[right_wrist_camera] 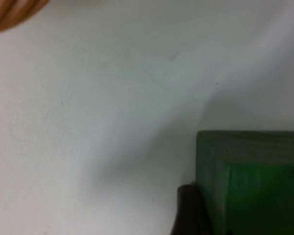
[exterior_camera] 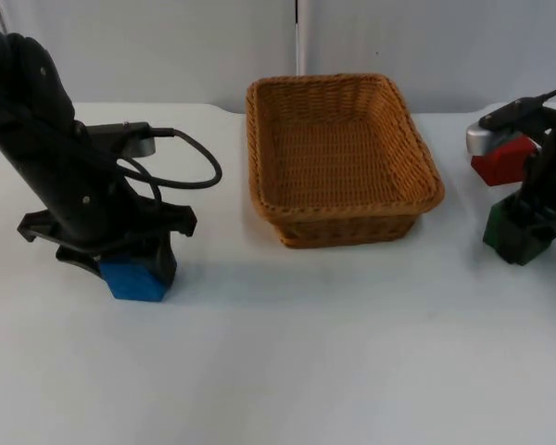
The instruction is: Pick up one cube with each hand and place exactly two cubes into the same basket, leaving the remaining cube outside.
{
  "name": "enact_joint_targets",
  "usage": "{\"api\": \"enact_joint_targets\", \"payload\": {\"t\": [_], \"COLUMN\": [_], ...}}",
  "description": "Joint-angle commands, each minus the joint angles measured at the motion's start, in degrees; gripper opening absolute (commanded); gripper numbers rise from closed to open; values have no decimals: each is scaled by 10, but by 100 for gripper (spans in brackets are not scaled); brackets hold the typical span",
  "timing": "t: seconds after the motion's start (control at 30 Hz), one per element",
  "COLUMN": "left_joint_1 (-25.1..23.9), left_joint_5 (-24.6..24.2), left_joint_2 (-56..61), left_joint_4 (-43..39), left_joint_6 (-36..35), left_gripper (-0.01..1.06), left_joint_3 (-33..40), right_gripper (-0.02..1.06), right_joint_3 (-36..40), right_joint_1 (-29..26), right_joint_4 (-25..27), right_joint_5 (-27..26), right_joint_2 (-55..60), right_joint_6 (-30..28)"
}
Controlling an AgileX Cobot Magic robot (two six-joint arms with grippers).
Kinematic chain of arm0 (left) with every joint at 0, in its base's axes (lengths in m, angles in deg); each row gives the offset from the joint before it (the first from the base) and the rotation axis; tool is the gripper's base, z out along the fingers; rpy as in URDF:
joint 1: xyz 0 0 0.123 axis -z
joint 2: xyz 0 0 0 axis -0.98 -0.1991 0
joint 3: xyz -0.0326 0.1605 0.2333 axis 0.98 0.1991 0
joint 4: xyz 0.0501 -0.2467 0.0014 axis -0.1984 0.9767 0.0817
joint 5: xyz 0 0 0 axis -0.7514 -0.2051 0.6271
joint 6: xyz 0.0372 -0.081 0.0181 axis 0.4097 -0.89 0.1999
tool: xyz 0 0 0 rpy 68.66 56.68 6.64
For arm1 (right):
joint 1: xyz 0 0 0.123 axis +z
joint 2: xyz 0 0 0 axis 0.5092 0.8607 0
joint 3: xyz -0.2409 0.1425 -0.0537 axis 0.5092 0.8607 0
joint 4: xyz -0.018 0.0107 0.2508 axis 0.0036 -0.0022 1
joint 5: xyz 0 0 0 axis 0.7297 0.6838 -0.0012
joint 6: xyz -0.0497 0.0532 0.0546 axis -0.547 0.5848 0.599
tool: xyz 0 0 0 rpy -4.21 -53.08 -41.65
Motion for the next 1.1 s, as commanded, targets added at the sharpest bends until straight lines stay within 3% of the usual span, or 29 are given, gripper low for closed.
{"api": "enact_joint_targets", "payload": {"t": [0.0,0.07,0.6,1.07], "left_joint_1": [3,3,3,3], "left_joint_5": [0,-6,-87,-121], "left_joint_2": [12,25,193,311], "left_joint_4": [1,1,-8,-12], "left_joint_6": [-3,-3,-5,-5], "left_gripper": [12,0,0,0], "left_joint_3": [-1,-1,-1,-1], "right_gripper": [0,0,0,0], "right_joint_3": [-3,-3,-3,-3], "right_joint_1": [1,1,1,1], "right_joint_4": [1,0,-1,-1], "right_joint_5": [6,13,61,66], "right_joint_2": [-24,-45,-246,-308], "right_joint_6": [-3,-3,11,38]}}
